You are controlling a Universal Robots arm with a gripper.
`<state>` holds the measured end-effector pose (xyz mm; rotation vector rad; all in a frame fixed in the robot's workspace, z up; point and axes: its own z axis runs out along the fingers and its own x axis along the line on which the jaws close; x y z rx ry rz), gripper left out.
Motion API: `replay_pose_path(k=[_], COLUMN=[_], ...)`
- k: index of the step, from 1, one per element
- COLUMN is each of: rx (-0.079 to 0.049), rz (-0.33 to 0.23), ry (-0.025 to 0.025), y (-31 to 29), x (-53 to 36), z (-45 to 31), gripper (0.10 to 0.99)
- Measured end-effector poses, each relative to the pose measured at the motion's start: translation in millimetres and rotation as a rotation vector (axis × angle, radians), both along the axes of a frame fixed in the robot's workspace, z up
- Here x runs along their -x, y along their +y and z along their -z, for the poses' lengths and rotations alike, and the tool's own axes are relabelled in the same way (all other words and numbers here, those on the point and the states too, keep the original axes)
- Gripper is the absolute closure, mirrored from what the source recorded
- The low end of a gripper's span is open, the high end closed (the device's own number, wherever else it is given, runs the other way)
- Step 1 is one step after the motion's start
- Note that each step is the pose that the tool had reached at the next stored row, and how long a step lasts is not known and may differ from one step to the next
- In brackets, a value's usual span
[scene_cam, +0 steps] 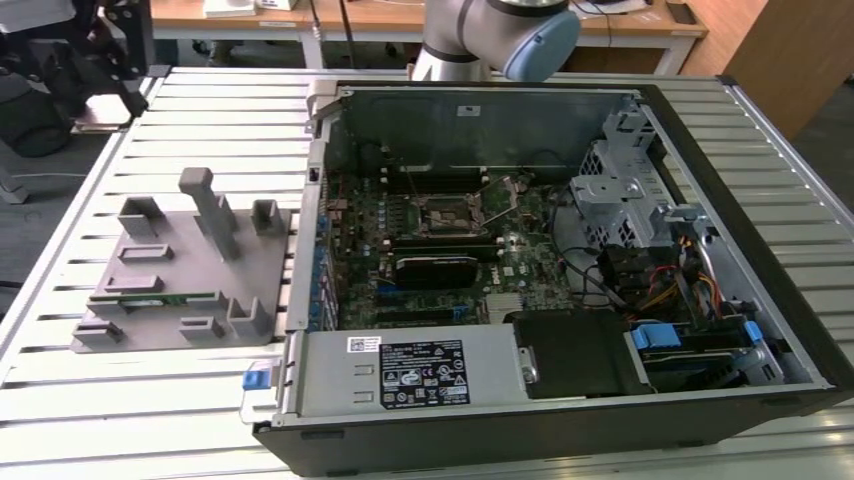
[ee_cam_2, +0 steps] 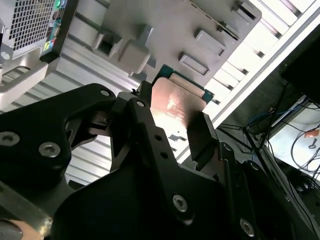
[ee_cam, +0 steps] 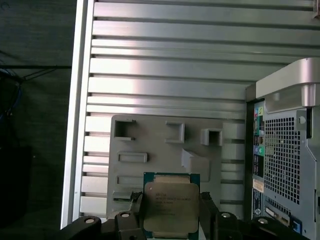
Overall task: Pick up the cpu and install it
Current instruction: 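Pick up the cpu and move it towards the insertion slot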
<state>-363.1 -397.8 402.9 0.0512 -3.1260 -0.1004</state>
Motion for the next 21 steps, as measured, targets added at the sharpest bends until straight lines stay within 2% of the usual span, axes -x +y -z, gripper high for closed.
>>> replay_pose_path(k=[21], rx=[0.000], rz=[0.000], ry=[0.0011], y=[0.3], x=[-95.7], z=[3.9], gripper=[0.557])
